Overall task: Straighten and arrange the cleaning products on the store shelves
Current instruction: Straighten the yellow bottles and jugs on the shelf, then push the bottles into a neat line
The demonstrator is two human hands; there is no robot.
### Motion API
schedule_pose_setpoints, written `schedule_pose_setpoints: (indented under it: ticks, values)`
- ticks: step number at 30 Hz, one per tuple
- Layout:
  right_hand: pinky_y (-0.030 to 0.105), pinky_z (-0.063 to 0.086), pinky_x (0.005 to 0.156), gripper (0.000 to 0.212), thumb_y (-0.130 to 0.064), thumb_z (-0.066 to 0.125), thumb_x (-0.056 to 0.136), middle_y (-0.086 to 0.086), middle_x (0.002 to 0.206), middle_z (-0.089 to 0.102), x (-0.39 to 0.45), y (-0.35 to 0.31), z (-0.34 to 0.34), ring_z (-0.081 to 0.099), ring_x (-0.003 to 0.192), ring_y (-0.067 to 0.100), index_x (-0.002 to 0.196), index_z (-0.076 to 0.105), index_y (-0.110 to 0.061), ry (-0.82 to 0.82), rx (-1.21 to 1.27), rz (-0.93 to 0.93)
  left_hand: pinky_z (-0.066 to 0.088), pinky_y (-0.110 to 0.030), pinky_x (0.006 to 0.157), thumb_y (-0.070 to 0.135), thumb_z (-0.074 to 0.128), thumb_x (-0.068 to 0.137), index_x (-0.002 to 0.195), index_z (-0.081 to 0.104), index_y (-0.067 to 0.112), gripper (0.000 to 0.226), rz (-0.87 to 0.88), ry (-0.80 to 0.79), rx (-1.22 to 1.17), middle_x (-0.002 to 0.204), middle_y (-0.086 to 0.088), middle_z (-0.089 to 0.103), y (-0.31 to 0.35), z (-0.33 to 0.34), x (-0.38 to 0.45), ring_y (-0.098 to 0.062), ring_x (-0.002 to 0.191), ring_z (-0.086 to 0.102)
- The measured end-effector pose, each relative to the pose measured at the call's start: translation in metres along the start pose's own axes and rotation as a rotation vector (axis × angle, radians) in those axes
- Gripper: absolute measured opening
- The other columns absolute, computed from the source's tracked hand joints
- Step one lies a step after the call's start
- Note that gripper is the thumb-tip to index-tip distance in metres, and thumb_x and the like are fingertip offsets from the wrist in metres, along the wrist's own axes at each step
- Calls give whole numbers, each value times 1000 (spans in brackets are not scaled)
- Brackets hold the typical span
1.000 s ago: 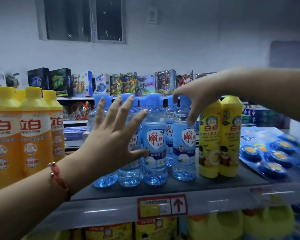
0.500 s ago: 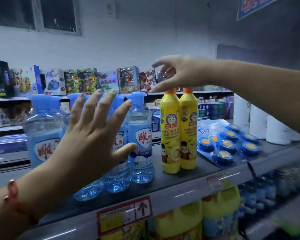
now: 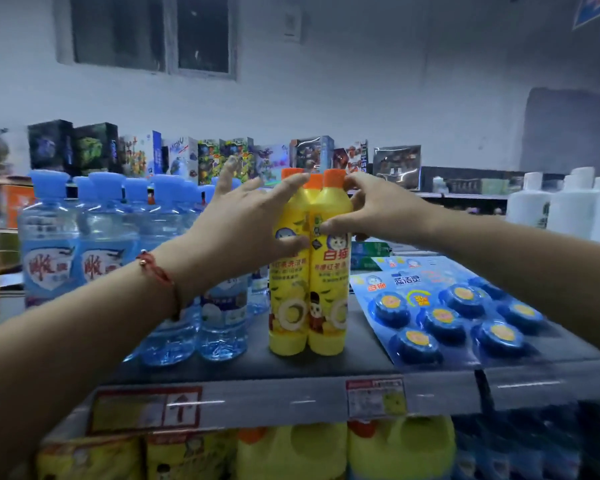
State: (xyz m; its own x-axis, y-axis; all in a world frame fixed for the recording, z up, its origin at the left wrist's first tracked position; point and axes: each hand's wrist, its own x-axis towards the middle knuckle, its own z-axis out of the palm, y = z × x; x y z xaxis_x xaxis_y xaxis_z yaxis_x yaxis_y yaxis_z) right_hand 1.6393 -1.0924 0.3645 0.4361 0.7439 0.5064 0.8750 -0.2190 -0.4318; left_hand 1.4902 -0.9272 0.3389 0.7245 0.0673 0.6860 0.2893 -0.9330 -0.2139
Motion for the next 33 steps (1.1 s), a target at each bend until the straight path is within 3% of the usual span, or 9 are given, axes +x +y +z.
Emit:
schedule_pose_setpoints:
  ticks: [3,6,9,12,21,24,27,30,33]
  values:
    - [36,60,74,65,-41,88,72,-2,93,73,3,4,-2,73,79,13,126,55,-25,-5,37,-29,-5,-52,126,73,59,82,153,23,43,85,-53,23,-71,109,3,73,2,-5,0,-21,119,61]
    - [38,60,75,67,-46,88,67,-4,89,72,5,5,-1,72,78,13,124,57,-27,1,32,-79,-4,-46,126,72,64,79,149,30,45,82,-106,43,-94,102,4,72,1,-11,-4,-20,116,61]
    - [25,54,65,64,-42,88,71,-7,85,69,6,6,3,69,73,8,125,57,-26,19,70,-98,-1,-45,127,70,67,78,148,31,46,83,-127,43,-96,92,3,70,1,-15,-8,-20,112,61]
    - [11,45,53,63,-43,86,74,-9,88,67,7,5,7,66,73,3,126,55,-27,32,62,-101,-2,-45,127,70,66,79,150,30,45,84,-132,35,-68,98,1,72,0,-16,-10,-19,115,60]
    - [5,42,56,57,-49,78,81,-20,90,59,-7,-1,7,61,73,-10,127,51,-29,2,-23,-56,7,-56,126,75,43,89,158,26,37,81,-53,0,70,132,-9,63,0,-9,-12,-29,141,40]
    - [16,47,86,73,-60,65,87,-10,128,61,-22,0,-3,61,113,1,147,39,-28,-45,-141,10,20,-66,120,75,28,86,155,38,30,83,3,45,150,146,-22,51,6,-13,-16,-43,145,35]
    - [39,33,117,87,-68,52,89,0,161,35,-52,15,-18,36,145,19,159,23,-25,-117,-481,89,23,-70,116,73,31,87,154,41,24,84,15,84,181,155,-26,41,27,-19,-28,-49,146,33]
    - [36,22,123,88,-69,50,90,-6,166,23,-95,34,-36,24,151,13,160,18,-26,-165,-629,130,30,-64,117,77,20,83,152,43,28,88,48,-32,132,155,-17,47,66,-28,-35,-42,144,41]
    - [27,15,122,87,-68,51,90,-11,166,19,-133,49,-62,19,152,9,160,18,-30,-170,-649,215,31,-44,120,83,16,84,157,25,37,87,79,-207,42,163,-2,33,109,-34,-20,-25,148,35]
